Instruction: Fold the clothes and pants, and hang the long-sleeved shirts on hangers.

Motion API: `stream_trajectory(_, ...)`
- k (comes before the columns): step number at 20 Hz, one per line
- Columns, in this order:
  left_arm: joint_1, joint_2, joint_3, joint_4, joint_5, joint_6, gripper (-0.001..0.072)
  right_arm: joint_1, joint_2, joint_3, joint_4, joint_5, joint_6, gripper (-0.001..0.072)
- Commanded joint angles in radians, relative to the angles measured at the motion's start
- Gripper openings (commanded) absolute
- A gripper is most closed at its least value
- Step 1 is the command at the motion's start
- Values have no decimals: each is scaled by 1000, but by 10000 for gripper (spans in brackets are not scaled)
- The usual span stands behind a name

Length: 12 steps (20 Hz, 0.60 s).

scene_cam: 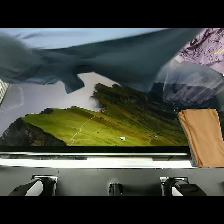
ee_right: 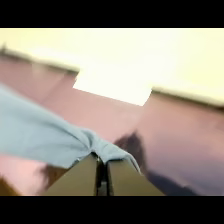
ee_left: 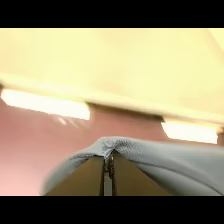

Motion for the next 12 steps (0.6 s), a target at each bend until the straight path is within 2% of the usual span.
stream_trajectory(1, -1, 211, -81, 209, -18, -91, 12, 1, 169, 5, -103, 5, 97, 29)
stream_trajectory(3, -1, 265, -123, 261, -18, -127, 12, 1, 179, 5, -115, 16, 126, 29)
stream_trajectory(6, -2, 233, -150, 250, -21, -122, 12, 1, 103, -1, -116, 48, 146, 30)
stream_trajectory(9, -2, 111, -211, 135, -36, 2, 12, 1, -37, -71, -115, 85, 150, 30)
stream_trajectory(12, -2, -94, -306, 19, -43, 113, 13, 2, -221, -160, -116, 85, 137, 30)
